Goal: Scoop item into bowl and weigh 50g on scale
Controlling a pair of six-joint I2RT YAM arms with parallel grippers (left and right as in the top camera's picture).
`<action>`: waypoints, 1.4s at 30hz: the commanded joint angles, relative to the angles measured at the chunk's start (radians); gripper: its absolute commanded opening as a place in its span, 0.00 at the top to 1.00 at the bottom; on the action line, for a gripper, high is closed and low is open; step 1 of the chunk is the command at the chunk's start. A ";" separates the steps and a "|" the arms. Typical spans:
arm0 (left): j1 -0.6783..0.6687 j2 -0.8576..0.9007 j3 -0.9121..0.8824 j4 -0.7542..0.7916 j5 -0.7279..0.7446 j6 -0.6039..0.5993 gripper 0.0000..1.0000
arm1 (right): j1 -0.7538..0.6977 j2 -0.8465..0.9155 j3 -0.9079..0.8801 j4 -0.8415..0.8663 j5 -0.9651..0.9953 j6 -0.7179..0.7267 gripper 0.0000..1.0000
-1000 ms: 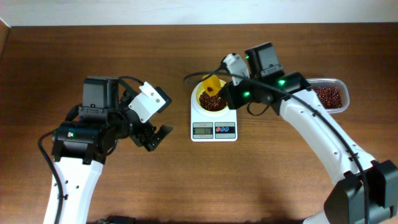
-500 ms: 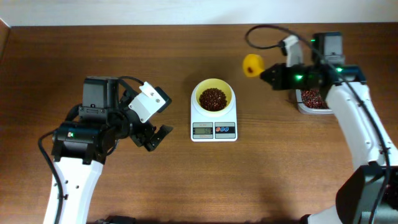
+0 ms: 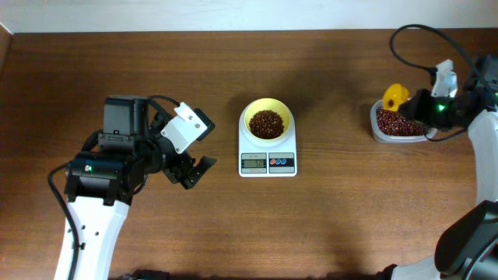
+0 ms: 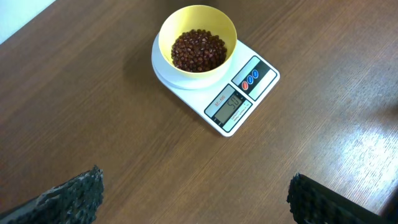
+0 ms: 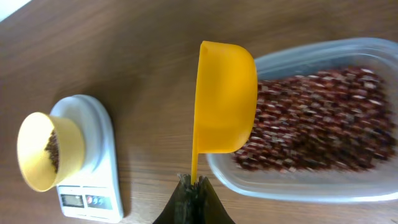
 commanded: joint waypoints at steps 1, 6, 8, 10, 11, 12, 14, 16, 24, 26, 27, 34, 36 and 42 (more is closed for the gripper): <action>0.003 0.000 0.018 0.001 0.000 0.016 0.01 | -0.039 0.003 0.016 -0.023 0.077 -0.016 0.96; 0.003 0.000 0.018 0.001 0.000 0.016 0.01 | -0.018 0.003 0.016 -0.078 0.397 -0.016 0.96; 0.003 0.000 0.018 0.001 0.000 0.016 0.01 | 0.007 0.003 0.016 -0.071 0.491 -0.017 0.96; 0.003 0.000 0.017 0.001 0.000 0.016 0.01 | 0.045 0.003 0.016 -0.063 0.585 -0.017 0.96; 0.003 0.000 0.018 0.001 0.000 0.016 0.01 | 0.072 0.003 0.016 -0.053 0.626 -0.017 0.96; 0.003 0.000 0.018 0.001 0.000 0.016 0.01 | 0.095 0.003 0.016 -0.043 0.659 -0.017 0.96; 0.003 0.000 0.018 0.001 0.000 0.016 0.01 | 0.141 0.003 0.016 -0.029 0.720 -0.017 0.96; 0.003 0.000 0.018 0.001 0.000 0.016 0.01 | 0.194 0.003 0.016 -0.017 0.824 -0.016 0.96; 0.003 0.000 0.017 0.001 0.000 0.016 0.01 | 0.240 0.003 0.017 -0.009 0.861 -0.007 0.96; 0.003 0.000 0.017 0.001 0.000 0.016 0.01 | 0.238 -0.003 0.029 -0.006 0.851 0.045 0.96; 0.003 0.000 0.018 0.001 0.000 0.016 0.01 | 0.238 -0.010 0.043 -0.011 0.822 0.067 0.96; 0.003 0.000 0.017 0.001 0.000 0.016 0.01 | 0.238 -0.194 0.293 -0.141 0.520 0.074 0.96; 0.003 0.000 0.018 0.001 0.000 0.016 0.01 | 0.238 -0.285 0.299 -0.169 0.471 0.074 0.96; 0.003 0.000 0.018 0.001 0.000 0.016 0.01 | 0.238 -0.539 0.299 -0.314 0.459 0.073 0.96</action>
